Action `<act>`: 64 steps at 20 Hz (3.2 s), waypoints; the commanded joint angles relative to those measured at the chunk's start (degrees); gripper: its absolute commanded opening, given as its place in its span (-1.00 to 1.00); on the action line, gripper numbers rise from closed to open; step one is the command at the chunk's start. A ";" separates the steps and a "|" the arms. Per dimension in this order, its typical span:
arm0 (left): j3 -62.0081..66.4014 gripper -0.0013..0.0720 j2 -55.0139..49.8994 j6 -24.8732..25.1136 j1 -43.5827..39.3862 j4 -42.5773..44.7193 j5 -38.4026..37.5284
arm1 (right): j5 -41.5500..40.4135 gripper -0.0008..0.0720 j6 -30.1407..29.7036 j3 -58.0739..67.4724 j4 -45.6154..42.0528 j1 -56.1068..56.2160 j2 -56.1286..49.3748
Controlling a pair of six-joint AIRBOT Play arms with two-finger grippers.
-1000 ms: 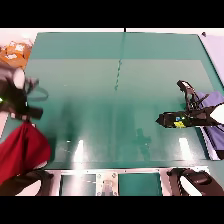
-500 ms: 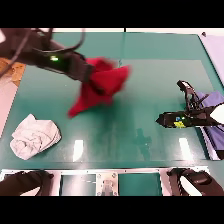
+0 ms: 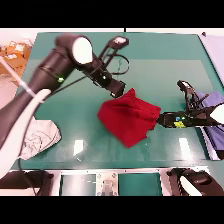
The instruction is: Fold the shirts.
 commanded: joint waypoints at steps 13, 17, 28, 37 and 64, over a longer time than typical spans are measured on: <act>-43.39 0.95 7.08 -7.26 2.95 -24.81 7.43 | -12.96 -0.66 0.00 -0.42 -0.39 -2.64 -5.66; -54.62 0.95 6.91 -7.67 -7.08 -34.42 27.28 | -16.90 0.18 -0.04 4.59 0.11 -12.70 -20.11; -53.46 -0.91 5.38 -6.05 -12.11 -36.59 32.59 | -12.48 0.12 -0.68 18.05 3.10 -17.14 -45.79; -50.82 -0.91 12.83 -9.09 7.78 -10.34 11.04 | -8.35 -0.94 -14.16 18.16 19.12 -16.50 -49.29; 21.07 -0.91 34.75 -1.53 15.32 21.68 8.52 | -8.87 -0.94 -8.90 64.92 20.13 -25.77 0.13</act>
